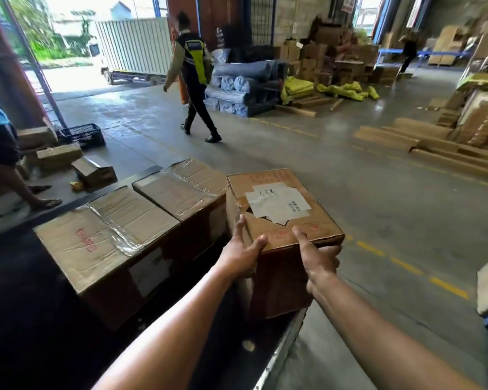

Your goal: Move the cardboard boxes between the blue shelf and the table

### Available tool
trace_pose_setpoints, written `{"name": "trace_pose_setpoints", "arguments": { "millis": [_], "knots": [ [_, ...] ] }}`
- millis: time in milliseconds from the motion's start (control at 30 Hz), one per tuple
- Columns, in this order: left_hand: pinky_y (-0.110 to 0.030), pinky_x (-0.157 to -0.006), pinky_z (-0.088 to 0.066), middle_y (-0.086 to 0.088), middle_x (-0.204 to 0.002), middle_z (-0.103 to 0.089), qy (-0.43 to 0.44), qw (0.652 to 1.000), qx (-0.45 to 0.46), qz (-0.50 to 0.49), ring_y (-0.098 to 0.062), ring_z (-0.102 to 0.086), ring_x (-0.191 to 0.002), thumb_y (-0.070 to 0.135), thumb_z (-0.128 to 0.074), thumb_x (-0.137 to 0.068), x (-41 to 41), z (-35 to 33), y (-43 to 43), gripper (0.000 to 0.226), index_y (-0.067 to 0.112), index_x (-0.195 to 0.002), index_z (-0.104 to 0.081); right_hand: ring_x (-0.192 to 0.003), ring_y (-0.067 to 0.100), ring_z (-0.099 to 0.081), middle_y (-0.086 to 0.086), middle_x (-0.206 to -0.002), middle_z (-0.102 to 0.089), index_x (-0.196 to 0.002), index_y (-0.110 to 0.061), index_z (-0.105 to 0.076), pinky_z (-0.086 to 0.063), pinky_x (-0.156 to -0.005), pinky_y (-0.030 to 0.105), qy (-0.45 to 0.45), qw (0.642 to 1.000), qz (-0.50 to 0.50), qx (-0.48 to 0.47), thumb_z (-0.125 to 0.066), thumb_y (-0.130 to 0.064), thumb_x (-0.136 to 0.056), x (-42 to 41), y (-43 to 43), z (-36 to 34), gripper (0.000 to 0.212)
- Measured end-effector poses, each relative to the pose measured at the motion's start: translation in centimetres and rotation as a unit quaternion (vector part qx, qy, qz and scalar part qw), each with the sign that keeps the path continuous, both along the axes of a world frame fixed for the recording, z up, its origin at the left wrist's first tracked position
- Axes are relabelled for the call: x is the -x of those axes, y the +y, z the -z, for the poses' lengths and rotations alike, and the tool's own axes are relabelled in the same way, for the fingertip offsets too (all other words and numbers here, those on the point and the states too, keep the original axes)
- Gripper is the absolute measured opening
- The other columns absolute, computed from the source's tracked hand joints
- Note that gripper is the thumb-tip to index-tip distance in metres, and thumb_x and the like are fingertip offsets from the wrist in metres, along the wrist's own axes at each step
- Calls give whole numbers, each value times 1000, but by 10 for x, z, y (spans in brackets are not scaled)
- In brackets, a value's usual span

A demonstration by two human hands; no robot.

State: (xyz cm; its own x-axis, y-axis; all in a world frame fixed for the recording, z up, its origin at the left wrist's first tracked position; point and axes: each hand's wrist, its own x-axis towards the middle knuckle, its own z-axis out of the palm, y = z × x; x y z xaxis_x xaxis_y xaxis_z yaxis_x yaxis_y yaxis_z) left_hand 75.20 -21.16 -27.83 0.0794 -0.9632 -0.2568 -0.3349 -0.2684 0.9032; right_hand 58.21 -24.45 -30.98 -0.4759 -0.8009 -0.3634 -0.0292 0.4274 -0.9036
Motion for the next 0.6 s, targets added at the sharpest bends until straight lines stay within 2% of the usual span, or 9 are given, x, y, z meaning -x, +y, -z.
{"name": "trace_pose_setpoints", "arguments": {
  "millis": [67, 133, 200, 267, 333, 400, 467, 533, 600],
  "knots": [
    [-41, -93, -58, -5, -131, -66, -56, 998, 14, 2, -25, -69, -109, 60, -62, -90, 15, -2, 20, 79, 50, -153, -15, -134, 31, -50, 9, -147, -51, -147, -20, -34, -46, -109, 48, 49, 998, -25, 10, -67, -89, -34, 8, -4, 6, 137],
    [-33, -84, -57, -2, -118, -70, -100, 995, 27, 10, -19, -70, -100, 59, -59, -93, 24, -1, 41, 66, 44, -150, -28, -126, 32, -57, 6, -138, -60, -138, -23, -45, -47, -106, 47, 71, 995, -57, 27, -62, -83, -42, 24, -10, 9, 114],
    [-36, -86, -57, 1, -118, -67, -140, 988, 60, -20, -16, -67, -101, 62, -55, -93, 23, 0, 54, 54, 39, -141, -45, -114, 30, -65, 3, -124, -68, -125, -27, -55, -51, -101, 48, 70, 989, -113, 59, -62, -77, -48, 42, -14, 3, 92],
    [-40, -97, -51, 0, -126, -61, -187, 967, 124, -124, -19, -59, -117, 61, -57, -93, 12, 1, 55, 51, 33, -135, -53, -102, 27, -71, 1, -114, -73, -112, -27, -61, -56, -95, 49, 50, 981, -175, 66, -71, -66, -61, 61, -13, -10, 65],
    [-40, -101, -43, -9, -132, -53, -205, 932, 162, -252, -28, -48, -128, 58, -61, -91, -5, -6, 47, 54, 27, -135, -54, -98, 25, -73, 3, -115, -73, -110, -28, -62, -60, -87, 45, 13, 973, -221, 69, -73, -42, -84, 77, -10, -23, 32],
    [-47, -109, -41, -16, -141, -48, -164, 937, 107, -288, -37, -45, -134, 66, -65, -84, -29, -15, 34, 74, 25, -142, -48, -99, 24, -73, 5, -119, -71, -127, -25, -57, -60, -76, 38, -22, 963, -263, 61, -67, -28, -95, 88, -8, -31, 34],
    [-50, -111, -44, -14, -145, -51, -74, 972, 22, -220, -34, -54, -129, 75, -69, -72, -47, -24, 20, 94, 25, -148, -44, -100, 26, -73, 6, -118, -71, -132, -29, -51, -59, -77, 40, -54, 957, -280, 52, -63, -22, -98, 91, -8, -35, 37],
    [-43, -104, -50, -9, -140, -59, -18, 989, -32, -145, -24, -62, -115, 63, -76, -77, -53, -30, 16, 89, 22, -149, -44, -100, 27, -72, 7, -117, -71, -133, -34, -47, -59, -80, 42, -63, 956, -281, 52, -61, -17, -99, 90, -12, -38, 40],
    [-37, -97, -54, -6, -136, -61, -24, 992, -24, -124, -20, -63, -109, 40, -80, -85, -58, -31, 13, 76, 23, -149, -44, -102, 28, -72, 8, -119, -70, -140, -27, -49, -60, -82, 44, -60, 955, -286, 61, -60, -15, -99, 89, -17, -38, 43]
  ]
}}
